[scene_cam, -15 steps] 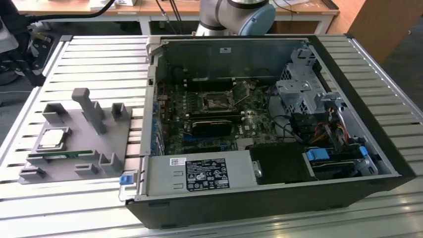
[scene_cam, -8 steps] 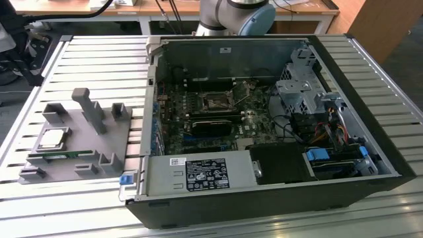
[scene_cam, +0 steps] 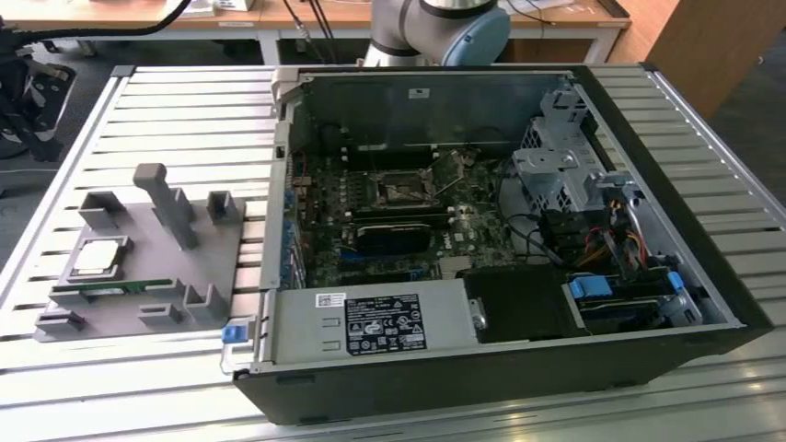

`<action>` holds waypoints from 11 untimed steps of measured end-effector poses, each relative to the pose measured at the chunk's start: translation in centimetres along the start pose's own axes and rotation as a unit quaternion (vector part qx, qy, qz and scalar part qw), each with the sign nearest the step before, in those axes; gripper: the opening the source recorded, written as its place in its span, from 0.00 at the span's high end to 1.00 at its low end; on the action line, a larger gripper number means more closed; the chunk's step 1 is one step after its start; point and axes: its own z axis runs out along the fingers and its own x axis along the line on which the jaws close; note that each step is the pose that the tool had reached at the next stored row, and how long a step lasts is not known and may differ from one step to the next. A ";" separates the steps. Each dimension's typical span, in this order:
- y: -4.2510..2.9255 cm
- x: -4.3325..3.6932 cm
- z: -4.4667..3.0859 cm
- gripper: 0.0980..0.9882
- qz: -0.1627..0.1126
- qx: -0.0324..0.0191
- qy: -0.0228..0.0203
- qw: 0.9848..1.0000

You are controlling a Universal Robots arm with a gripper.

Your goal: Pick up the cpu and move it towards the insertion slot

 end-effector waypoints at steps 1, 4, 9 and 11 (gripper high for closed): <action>0.00 0.22 0.03 0.99 0.000 0.000 0.000 1.000; 0.01 0.69 0.13 0.99 0.000 0.000 0.000 1.000; 0.00 1.02 0.27 0.99 0.000 0.001 0.000 1.000; -0.01 1.06 0.32 0.99 0.000 0.001 0.000 1.000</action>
